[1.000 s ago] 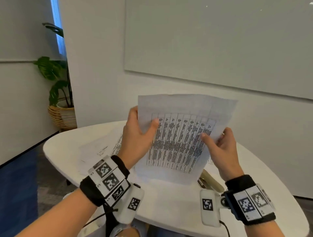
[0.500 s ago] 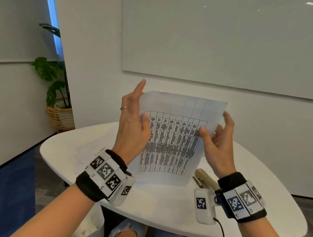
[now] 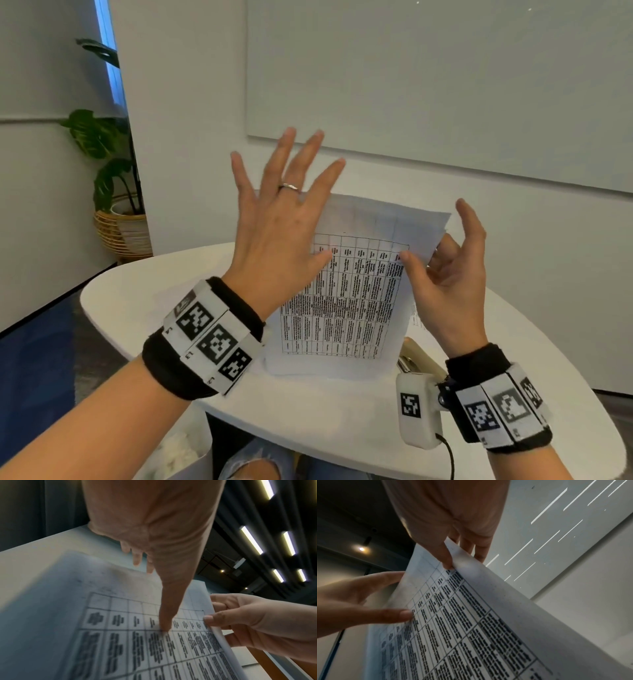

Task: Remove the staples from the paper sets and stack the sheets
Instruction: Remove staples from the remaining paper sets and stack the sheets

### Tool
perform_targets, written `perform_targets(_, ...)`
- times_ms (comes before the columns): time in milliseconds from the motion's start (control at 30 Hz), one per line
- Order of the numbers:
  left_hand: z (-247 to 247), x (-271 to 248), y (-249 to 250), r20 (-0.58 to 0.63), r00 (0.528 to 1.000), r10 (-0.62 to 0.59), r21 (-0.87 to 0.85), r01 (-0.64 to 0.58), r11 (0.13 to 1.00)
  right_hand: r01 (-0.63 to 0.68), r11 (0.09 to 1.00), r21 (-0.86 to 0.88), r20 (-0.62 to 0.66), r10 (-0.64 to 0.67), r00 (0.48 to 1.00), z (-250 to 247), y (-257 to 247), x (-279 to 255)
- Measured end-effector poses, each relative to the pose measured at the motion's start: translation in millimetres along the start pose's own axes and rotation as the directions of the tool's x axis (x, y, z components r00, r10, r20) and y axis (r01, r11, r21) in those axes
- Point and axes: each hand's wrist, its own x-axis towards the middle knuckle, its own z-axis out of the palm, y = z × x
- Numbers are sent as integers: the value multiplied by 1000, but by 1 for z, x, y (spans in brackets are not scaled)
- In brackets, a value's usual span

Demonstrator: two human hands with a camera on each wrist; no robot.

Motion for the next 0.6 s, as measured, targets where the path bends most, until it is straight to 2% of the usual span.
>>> perform_targets(67,-1,6,6,29,998,59,-11,-58,998,16,1000,6,20,-16,1000,3,-4,-2)
perform_targets(100,-2,8,8,24,998,51,-66,-49,997,25,1000,4,24,-25,999,5,-4,-3)
perform_targets(200,-3,6,8,45,996,-81,-291,90,953,11,997,-80,29,-8,1000,5,4,-3)
perform_targets(300,-3,1,-8,-17,970,-244,-438,212,874,-98,953,-287,-9,99,995,-3,19,-3)
perform_targets(367,-2,-3,-29,6,936,-352,-559,295,775,-243,892,-381,-155,198,968,-10,32,-4)
perform_targets(400,0,-4,-40,43,921,-387,-629,326,705,-328,868,-374,-231,255,939,-16,41,-4)
perform_targets(467,4,-9,-58,133,889,-439,-738,384,554,-478,846,-237,-305,402,863,-22,56,-4)
perform_targets(533,10,-17,-70,218,864,-454,-807,421,414,-576,815,-63,-289,537,792,-26,69,-5)
perform_targets(600,19,-27,-76,303,844,-443,-855,446,265,-610,792,32,-202,603,772,-29,78,-9)
